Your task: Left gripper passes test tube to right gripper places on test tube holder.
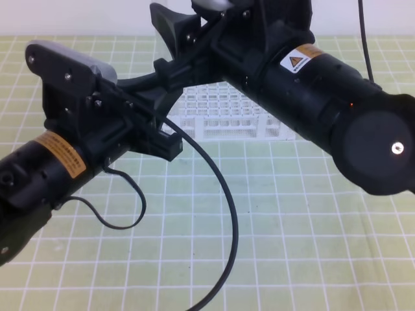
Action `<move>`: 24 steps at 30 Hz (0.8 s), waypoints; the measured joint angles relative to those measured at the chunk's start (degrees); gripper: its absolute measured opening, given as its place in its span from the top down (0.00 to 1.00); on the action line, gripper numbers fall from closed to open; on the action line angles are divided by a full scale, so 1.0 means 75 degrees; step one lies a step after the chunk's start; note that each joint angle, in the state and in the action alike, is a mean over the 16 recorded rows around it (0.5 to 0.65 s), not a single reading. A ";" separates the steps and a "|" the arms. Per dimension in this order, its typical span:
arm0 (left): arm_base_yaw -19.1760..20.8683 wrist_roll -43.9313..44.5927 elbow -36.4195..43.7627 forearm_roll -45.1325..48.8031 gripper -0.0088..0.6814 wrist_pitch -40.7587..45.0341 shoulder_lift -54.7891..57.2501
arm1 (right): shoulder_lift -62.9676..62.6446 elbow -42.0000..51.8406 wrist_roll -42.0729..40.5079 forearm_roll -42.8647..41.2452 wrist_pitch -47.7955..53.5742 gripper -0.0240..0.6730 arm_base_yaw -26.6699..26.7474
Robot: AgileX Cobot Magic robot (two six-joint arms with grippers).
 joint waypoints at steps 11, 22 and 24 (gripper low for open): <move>-0.0001 -0.0002 0.0000 -0.0014 0.88 0.0056 0.0004 | 0.0240 -0.0008 0.1121 -0.1046 -0.0331 0.43 0.0000; -0.0001 -0.0002 0.0000 -0.0014 0.89 0.0090 0.0004 | 0.0438 -0.0038 0.1939 -0.1950 -0.0694 0.43 0.0000; 0.0000 -0.0002 0.0000 -0.0013 0.89 0.0085 0.0000 | 0.0479 -0.0064 0.2001 -0.2036 -0.0719 0.43 0.0000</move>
